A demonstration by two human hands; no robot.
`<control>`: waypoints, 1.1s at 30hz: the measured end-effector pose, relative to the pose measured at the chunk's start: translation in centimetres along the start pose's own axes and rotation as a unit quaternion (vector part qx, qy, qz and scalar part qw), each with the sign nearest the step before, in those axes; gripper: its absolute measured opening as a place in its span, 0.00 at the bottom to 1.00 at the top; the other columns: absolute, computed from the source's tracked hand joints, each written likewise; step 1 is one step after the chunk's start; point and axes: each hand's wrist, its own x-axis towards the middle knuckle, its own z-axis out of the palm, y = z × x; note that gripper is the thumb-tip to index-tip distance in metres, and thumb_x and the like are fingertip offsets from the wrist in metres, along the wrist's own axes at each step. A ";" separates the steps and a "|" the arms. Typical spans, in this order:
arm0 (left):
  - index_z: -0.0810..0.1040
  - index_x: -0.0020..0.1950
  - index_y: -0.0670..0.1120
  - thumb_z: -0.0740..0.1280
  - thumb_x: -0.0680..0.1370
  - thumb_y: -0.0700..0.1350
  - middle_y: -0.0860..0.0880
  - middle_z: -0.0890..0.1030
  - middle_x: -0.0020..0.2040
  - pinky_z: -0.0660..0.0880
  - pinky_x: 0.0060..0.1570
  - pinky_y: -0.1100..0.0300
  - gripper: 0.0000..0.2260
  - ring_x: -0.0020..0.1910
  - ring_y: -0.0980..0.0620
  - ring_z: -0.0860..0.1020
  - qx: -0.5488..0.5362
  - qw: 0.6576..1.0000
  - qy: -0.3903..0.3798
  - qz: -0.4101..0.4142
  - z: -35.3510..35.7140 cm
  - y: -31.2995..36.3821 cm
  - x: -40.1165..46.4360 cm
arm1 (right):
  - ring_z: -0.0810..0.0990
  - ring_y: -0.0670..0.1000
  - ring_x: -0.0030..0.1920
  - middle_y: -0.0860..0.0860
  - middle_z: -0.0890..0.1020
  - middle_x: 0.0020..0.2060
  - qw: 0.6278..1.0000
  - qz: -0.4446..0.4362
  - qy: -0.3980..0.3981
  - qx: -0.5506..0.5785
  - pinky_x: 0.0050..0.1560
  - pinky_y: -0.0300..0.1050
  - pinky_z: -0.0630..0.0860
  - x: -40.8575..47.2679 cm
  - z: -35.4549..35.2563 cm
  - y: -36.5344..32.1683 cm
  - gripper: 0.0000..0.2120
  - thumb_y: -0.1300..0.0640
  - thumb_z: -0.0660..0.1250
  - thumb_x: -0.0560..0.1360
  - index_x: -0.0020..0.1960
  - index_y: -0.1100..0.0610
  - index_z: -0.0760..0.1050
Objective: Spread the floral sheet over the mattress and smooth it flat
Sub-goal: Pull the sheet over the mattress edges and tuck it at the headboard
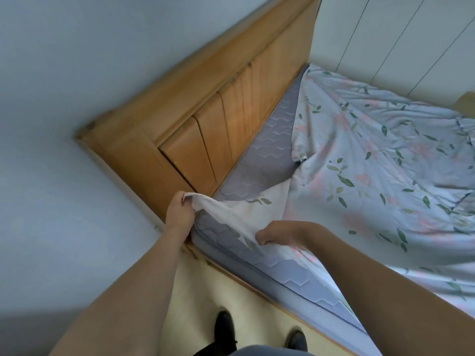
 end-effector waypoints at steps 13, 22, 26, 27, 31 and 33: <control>0.68 0.50 0.50 0.59 0.75 0.54 0.50 0.77 0.40 0.71 0.36 0.56 0.10 0.37 0.50 0.75 0.556 0.753 -0.227 0.268 -8.1 8.5 1.9 | 0.74 0.52 0.50 0.50 0.74 0.48 0.985 -0.077 0.086 -0.131 0.48 0.43 0.68 1.4 0.2 -5.8 0.17 0.49 0.69 0.73 0.57 0.57 0.73; 0.75 0.44 0.47 0.57 0.75 0.49 0.47 0.80 0.40 0.73 0.38 0.56 0.09 0.41 0.45 0.79 0.564 0.707 -0.180 0.386 -9.7 3.8 -3.7 | 0.79 0.61 0.60 0.60 0.75 0.64 0.956 0.012 -0.091 -0.280 0.56 0.49 0.79 1.8 5.3 -7.2 0.19 0.56 0.63 0.79 0.67 0.64 0.70; 0.81 0.53 0.47 0.57 0.77 0.49 0.46 0.82 0.52 0.73 0.48 0.55 0.14 0.49 0.45 0.80 0.652 0.664 -0.307 0.199 -8.5 -1.2 -6.2 | 0.77 0.62 0.63 0.63 0.73 0.66 0.948 0.044 -0.122 -0.292 0.57 0.49 0.78 2.0 8.5 -5.9 0.19 0.57 0.56 0.82 0.68 0.67 0.67; 0.81 0.52 0.47 0.57 0.77 0.49 0.46 0.82 0.50 0.75 0.46 0.55 0.14 0.46 0.46 0.80 0.655 0.665 -0.287 0.213 -8.5 -0.6 -6.1 | 0.77 0.63 0.62 0.63 0.73 0.66 0.949 0.051 -0.112 -0.292 0.60 0.51 0.77 2.0 8.4 -6.2 0.20 0.56 0.57 0.82 0.69 0.68 0.67; 0.74 0.44 0.48 0.55 0.79 0.50 0.52 0.74 0.35 0.72 0.33 0.57 0.12 0.33 0.51 0.73 0.633 0.674 -0.149 0.352 -10.3 6.1 -3.0 | 0.82 0.61 0.55 0.64 0.74 0.65 0.968 0.039 -0.045 -0.243 0.53 0.50 0.80 1.8 4.4 -8.0 0.24 0.57 0.61 0.79 0.71 0.67 0.63; 0.73 0.43 0.47 0.55 0.79 0.50 0.51 0.74 0.34 0.70 0.30 0.58 0.11 0.31 0.51 0.74 0.607 0.655 -0.081 0.442 -11.1 7.9 -2.5 | 0.82 0.61 0.54 0.64 0.74 0.64 0.976 0.032 -0.018 -0.217 0.52 0.51 0.81 1.7 3.1 -8.4 0.24 0.58 0.63 0.78 0.71 0.65 0.62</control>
